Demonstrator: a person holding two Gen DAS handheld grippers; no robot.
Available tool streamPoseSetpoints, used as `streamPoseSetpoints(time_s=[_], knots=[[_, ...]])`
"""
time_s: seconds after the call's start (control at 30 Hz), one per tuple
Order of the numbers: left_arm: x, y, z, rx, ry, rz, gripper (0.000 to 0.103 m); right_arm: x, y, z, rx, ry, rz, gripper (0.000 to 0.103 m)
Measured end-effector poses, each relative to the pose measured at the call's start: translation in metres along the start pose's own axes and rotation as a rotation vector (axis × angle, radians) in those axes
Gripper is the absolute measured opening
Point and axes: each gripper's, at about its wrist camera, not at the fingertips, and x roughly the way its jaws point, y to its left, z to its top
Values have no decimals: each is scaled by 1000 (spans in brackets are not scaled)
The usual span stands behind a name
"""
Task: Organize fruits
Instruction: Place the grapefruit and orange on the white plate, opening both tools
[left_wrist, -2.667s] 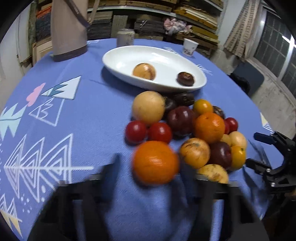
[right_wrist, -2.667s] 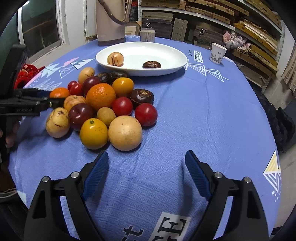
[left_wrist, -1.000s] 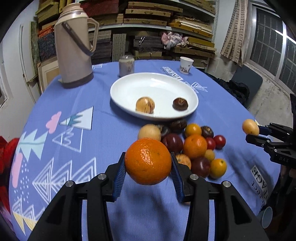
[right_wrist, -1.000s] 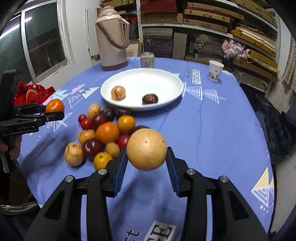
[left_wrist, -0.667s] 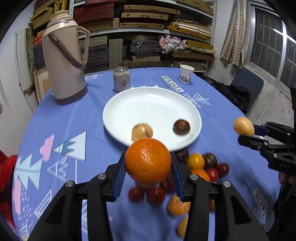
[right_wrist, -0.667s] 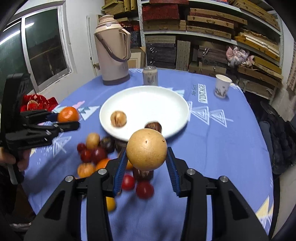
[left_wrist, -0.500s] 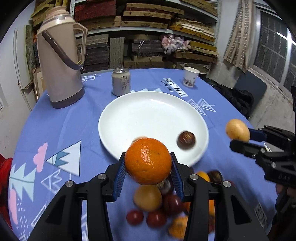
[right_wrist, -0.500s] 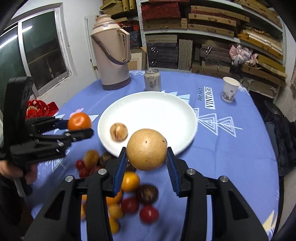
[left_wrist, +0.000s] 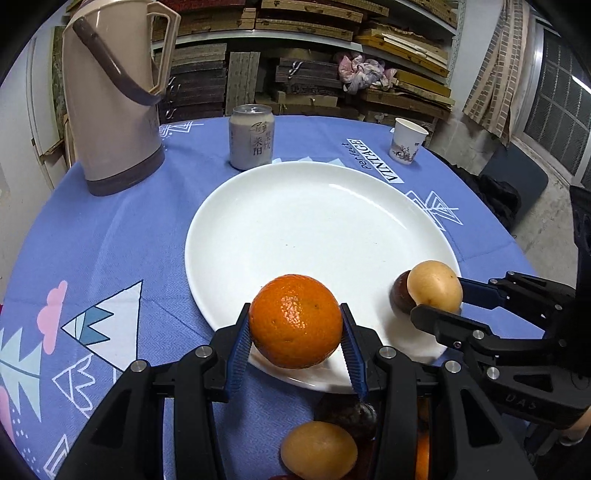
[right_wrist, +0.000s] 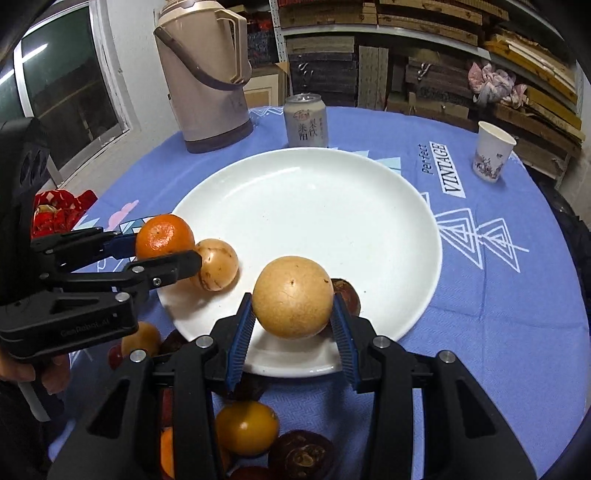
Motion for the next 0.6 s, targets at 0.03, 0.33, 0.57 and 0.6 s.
streamPoseSetpoints(time_s=[0.03, 0.33, 0.57, 0.6], knots=[[1, 1, 0, -3, -9, 3, 46, 1, 1, -1, -2, 1, 6, 41], [-17, 3, -3, -22, -83, -3, 73, -7, -6, -4, 29, -46, 49, 44], [-26, 5, -6, -23, -102, 14, 76, -16, -17, -4, 67, -77, 63, 47], [-28, 4, -6, -23, -103, 15, 76, -16, -18, -4, 70, -79, 61, 52]])
